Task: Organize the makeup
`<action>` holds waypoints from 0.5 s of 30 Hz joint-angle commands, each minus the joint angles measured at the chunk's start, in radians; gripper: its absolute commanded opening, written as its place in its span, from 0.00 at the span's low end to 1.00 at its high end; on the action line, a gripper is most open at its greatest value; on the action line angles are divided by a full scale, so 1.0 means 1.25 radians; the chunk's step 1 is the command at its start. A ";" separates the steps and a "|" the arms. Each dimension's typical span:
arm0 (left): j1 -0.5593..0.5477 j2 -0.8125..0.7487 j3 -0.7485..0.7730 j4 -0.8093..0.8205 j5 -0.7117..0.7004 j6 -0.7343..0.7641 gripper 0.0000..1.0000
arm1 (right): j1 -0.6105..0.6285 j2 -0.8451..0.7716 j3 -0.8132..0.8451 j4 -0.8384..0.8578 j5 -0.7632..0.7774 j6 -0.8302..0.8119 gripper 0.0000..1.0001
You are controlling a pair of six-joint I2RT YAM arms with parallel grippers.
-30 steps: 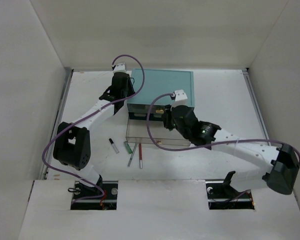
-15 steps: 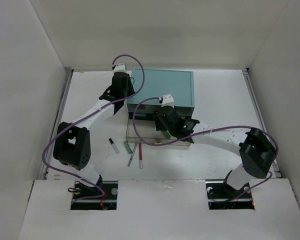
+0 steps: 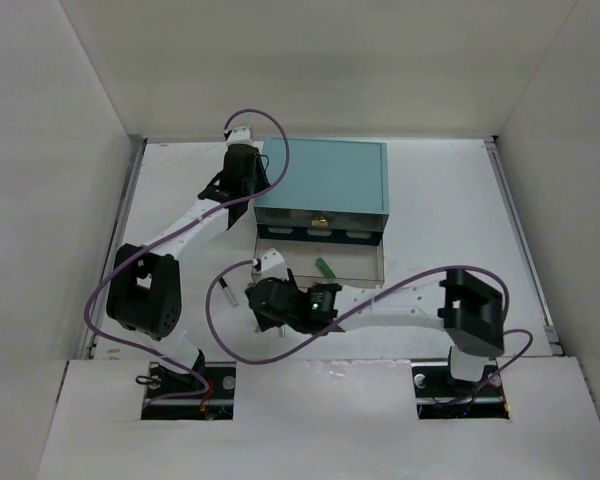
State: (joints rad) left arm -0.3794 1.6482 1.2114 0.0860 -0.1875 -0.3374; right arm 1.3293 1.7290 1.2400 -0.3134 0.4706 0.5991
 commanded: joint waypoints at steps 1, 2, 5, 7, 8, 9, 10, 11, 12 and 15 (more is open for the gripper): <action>-0.010 0.049 -0.025 -0.160 0.036 0.013 0.08 | -0.006 0.094 0.082 -0.109 0.016 0.137 0.66; -0.010 0.049 -0.025 -0.160 0.037 0.013 0.08 | -0.005 0.119 0.099 -0.119 0.024 0.150 0.66; -0.010 0.049 -0.027 -0.162 0.037 0.013 0.08 | -0.005 0.175 0.126 -0.135 0.046 0.198 0.63; -0.009 0.049 -0.027 -0.162 0.038 0.013 0.08 | -0.005 0.202 0.137 -0.148 0.046 0.232 0.61; -0.008 0.047 -0.027 -0.162 0.038 0.013 0.08 | -0.005 0.213 0.141 -0.159 0.048 0.245 0.60; -0.008 0.046 -0.028 -0.163 0.038 0.013 0.08 | -0.005 0.221 0.144 -0.171 0.054 0.256 0.59; -0.008 0.045 -0.030 -0.163 0.038 0.015 0.08 | -0.005 0.230 0.147 -0.181 0.063 0.263 0.59; -0.008 0.044 -0.032 -0.163 0.038 0.015 0.08 | -0.005 0.237 0.149 -0.190 0.065 0.268 0.59; -0.008 0.044 -0.032 -0.163 0.038 0.015 0.08 | -0.005 0.245 0.154 -0.207 0.069 0.278 0.59; -0.008 0.044 -0.033 -0.163 0.037 0.015 0.08 | -0.005 0.266 0.157 -0.225 0.070 0.296 0.55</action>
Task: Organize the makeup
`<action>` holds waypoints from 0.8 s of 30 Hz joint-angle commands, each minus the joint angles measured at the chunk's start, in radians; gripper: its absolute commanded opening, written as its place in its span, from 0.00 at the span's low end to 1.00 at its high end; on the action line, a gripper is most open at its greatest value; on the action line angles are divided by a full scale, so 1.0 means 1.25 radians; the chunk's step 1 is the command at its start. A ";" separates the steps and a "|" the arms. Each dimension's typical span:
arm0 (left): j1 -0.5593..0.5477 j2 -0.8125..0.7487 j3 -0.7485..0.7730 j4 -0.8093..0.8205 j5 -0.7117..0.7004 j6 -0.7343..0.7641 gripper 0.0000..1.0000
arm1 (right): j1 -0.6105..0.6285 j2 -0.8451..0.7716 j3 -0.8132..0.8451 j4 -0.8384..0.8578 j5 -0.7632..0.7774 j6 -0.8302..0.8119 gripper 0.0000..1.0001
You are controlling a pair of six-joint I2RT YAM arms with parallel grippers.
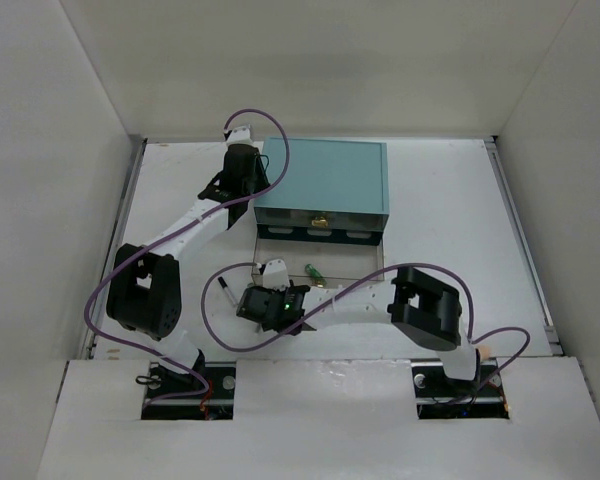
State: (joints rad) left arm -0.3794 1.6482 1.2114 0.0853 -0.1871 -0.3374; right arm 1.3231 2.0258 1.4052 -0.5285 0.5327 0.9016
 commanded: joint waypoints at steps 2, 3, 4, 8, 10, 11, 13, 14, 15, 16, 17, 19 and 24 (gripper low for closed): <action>-0.008 0.046 -0.033 -0.163 0.037 0.015 0.08 | 0.000 0.036 0.020 -0.056 0.021 0.059 0.51; -0.008 0.046 -0.033 -0.163 0.037 0.015 0.08 | 0.000 0.037 0.016 -0.056 0.018 0.059 0.49; -0.008 0.047 -0.033 -0.163 0.037 0.015 0.08 | 0.000 0.038 0.013 -0.056 0.018 0.059 0.48; -0.008 0.052 -0.032 -0.163 0.034 0.016 0.08 | 0.000 0.030 -0.006 -0.053 0.014 0.056 0.42; -0.006 0.052 -0.032 -0.163 0.034 0.016 0.08 | 0.000 0.020 -0.018 -0.047 0.012 0.054 0.32; -0.006 0.052 -0.032 -0.163 0.034 0.016 0.08 | 0.000 0.016 -0.022 -0.045 0.012 0.052 0.27; -0.006 0.052 -0.032 -0.163 0.034 0.016 0.08 | 0.001 0.005 -0.027 -0.036 0.012 0.042 0.20; -0.006 0.052 -0.032 -0.163 0.034 0.016 0.08 | 0.005 0.003 -0.028 -0.030 0.012 0.035 0.17; -0.006 0.052 -0.030 -0.163 0.034 0.016 0.08 | 0.008 0.000 -0.029 -0.025 0.012 0.027 0.15; -0.005 0.052 -0.030 -0.163 0.034 0.016 0.08 | 0.010 -0.007 -0.029 -0.024 0.014 0.020 0.10; -0.005 0.052 -0.030 -0.163 0.034 0.016 0.08 | 0.011 -0.012 -0.029 -0.023 0.013 0.019 0.08; -0.008 0.052 -0.030 -0.163 0.034 0.016 0.08 | 0.015 -0.026 -0.029 -0.020 0.012 0.019 0.02; -0.008 0.050 -0.029 -0.163 0.034 0.017 0.08 | 0.022 -0.090 -0.047 -0.002 0.023 -0.003 0.00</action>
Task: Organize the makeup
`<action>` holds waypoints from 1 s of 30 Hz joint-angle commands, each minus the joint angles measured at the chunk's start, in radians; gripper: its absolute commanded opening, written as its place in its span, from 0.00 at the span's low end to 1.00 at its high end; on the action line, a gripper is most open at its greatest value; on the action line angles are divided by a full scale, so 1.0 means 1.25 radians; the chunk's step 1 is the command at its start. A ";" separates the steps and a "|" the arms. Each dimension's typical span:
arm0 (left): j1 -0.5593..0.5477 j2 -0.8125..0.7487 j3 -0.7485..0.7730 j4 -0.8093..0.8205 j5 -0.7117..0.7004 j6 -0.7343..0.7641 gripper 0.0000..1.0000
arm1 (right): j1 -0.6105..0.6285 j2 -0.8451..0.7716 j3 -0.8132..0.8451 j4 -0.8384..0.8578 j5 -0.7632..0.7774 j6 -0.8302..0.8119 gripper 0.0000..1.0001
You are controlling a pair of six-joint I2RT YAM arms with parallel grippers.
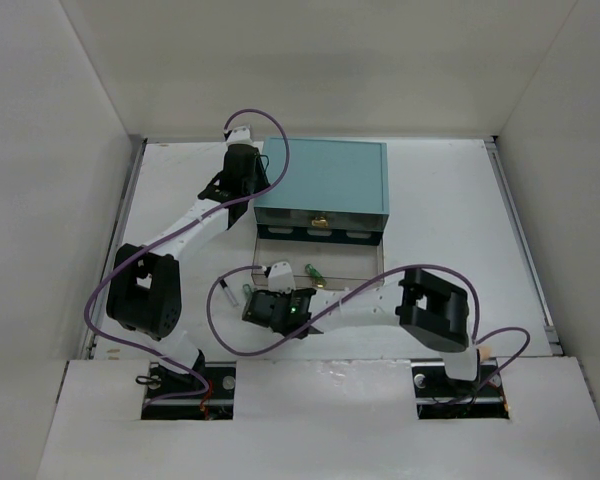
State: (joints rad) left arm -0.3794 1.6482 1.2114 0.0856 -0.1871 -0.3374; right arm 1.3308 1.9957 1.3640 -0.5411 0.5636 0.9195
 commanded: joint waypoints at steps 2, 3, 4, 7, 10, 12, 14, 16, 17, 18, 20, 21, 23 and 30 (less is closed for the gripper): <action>-0.008 0.047 -0.029 -0.163 0.034 0.017 0.08 | 0.017 -0.105 -0.028 0.023 0.002 -0.026 0.00; -0.008 0.046 -0.029 -0.163 0.034 0.017 0.08 | 0.017 -0.127 -0.038 0.032 0.004 -0.030 0.00; -0.008 0.045 -0.029 -0.163 0.034 0.017 0.08 | 0.017 -0.149 -0.049 0.041 0.003 -0.034 0.00; -0.008 0.044 -0.029 -0.163 0.034 0.017 0.08 | 0.017 -0.226 -0.086 0.078 0.002 -0.057 0.00; -0.009 0.042 -0.029 -0.163 0.034 0.017 0.08 | 0.004 -0.308 -0.129 0.126 -0.007 -0.096 0.00; -0.009 0.042 -0.029 -0.163 0.034 0.017 0.08 | -0.020 -0.358 -0.151 0.154 -0.018 -0.128 0.00; -0.009 0.044 -0.028 -0.163 0.034 0.017 0.08 | -0.047 -0.392 -0.168 0.176 -0.031 -0.160 0.00; -0.010 0.046 -0.028 -0.163 0.034 0.016 0.08 | -0.089 -0.416 -0.185 0.201 -0.047 -0.194 0.00; -0.012 0.047 -0.027 -0.163 0.034 0.016 0.08 | -0.116 -0.420 -0.194 0.213 -0.059 -0.214 0.00; -0.014 0.049 -0.027 -0.163 0.034 0.016 0.08 | -0.142 -0.420 -0.201 0.225 -0.070 -0.230 0.00; -0.017 0.051 -0.024 -0.163 0.034 0.016 0.08 | -0.190 -0.407 -0.211 0.251 -0.095 -0.267 0.00; -0.019 0.051 -0.023 -0.163 0.034 0.017 0.08 | -0.213 -0.398 -0.214 0.268 -0.110 -0.297 0.00; -0.019 0.051 -0.022 -0.163 0.034 0.017 0.08 | -0.251 -0.372 -0.216 0.305 -0.140 -0.357 0.02; -0.021 0.052 -0.019 -0.170 0.034 0.017 0.08 | -0.295 -0.323 -0.194 0.368 -0.181 -0.461 0.54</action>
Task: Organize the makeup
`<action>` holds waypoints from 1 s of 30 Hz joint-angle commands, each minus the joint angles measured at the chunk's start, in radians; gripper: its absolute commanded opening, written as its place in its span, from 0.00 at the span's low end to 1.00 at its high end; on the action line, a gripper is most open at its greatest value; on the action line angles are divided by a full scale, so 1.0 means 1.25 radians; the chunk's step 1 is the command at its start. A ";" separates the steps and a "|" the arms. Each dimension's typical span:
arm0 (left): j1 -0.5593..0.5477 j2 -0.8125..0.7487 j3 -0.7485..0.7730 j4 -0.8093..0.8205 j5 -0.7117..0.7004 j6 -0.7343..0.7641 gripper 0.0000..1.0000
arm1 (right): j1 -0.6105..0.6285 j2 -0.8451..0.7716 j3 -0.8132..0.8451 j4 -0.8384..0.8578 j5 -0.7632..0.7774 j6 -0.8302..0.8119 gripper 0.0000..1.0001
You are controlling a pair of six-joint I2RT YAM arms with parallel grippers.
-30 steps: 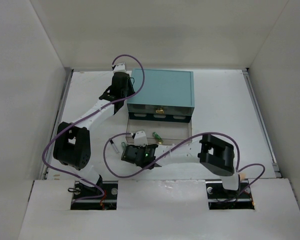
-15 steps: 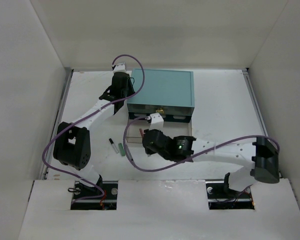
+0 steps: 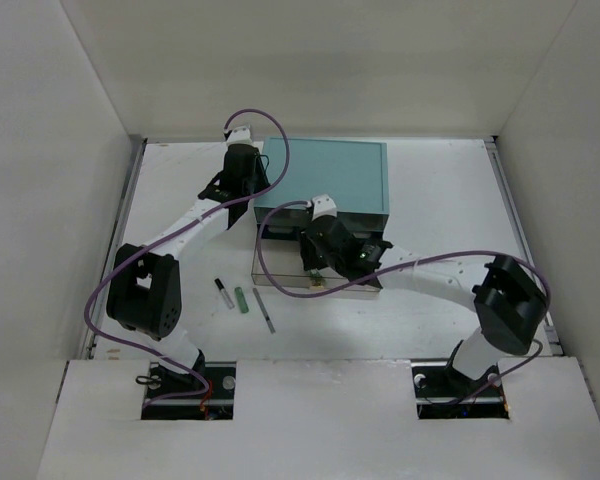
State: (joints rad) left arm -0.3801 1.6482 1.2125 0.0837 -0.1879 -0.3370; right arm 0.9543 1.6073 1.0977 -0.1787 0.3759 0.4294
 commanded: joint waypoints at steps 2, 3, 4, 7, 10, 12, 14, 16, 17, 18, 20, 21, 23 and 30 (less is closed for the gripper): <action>-0.022 0.052 -0.019 -0.170 0.034 0.017 0.08 | 0.010 -0.035 0.019 0.082 -0.028 -0.076 0.62; -0.022 0.052 -0.019 -0.170 0.034 0.017 0.08 | 0.019 -0.049 0.019 0.082 -0.027 -0.078 0.63; -0.022 0.052 -0.019 -0.170 0.034 0.017 0.08 | 0.036 -0.060 0.021 0.079 -0.027 -0.080 0.63; -0.024 0.053 -0.018 -0.170 0.034 0.017 0.08 | 0.094 -0.080 0.023 0.074 -0.048 -0.067 0.62; -0.025 0.057 -0.015 -0.170 0.034 0.017 0.08 | 0.161 -0.045 0.031 0.074 -0.094 -0.053 0.62; -0.025 0.057 -0.014 -0.173 0.031 0.018 0.08 | 0.197 0.006 0.056 0.072 -0.109 -0.015 0.62; -0.024 0.057 -0.014 -0.174 0.030 0.018 0.08 | 0.222 0.067 0.091 0.066 -0.117 0.016 0.61; -0.022 0.056 -0.013 -0.175 0.029 0.018 0.08 | 0.248 0.130 0.136 0.049 -0.106 0.020 0.61; -0.022 0.056 -0.013 -0.176 0.029 0.018 0.08 | 0.258 0.161 0.161 0.038 -0.096 0.023 0.61; -0.020 0.055 -0.012 -0.177 0.029 0.018 0.08 | 0.265 0.189 0.184 0.030 -0.091 0.026 0.61; -0.019 0.053 -0.012 -0.179 0.028 0.018 0.08 | 0.275 0.236 0.224 0.006 -0.068 0.027 0.60; -0.018 0.053 -0.012 -0.181 0.028 0.018 0.08 | 0.278 0.252 0.237 -0.009 -0.051 0.033 0.59; -0.018 0.051 -0.012 -0.184 0.024 0.018 0.08 | 0.278 0.275 0.254 -0.037 -0.005 0.052 0.59; -0.018 0.050 -0.012 -0.185 0.023 0.018 0.08 | 0.278 0.316 0.237 -0.063 0.037 0.079 0.56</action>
State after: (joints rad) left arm -0.3847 1.6539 1.2266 0.0628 -0.1997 -0.3340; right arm 1.2999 1.9892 1.3663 -0.2489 0.3756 0.4911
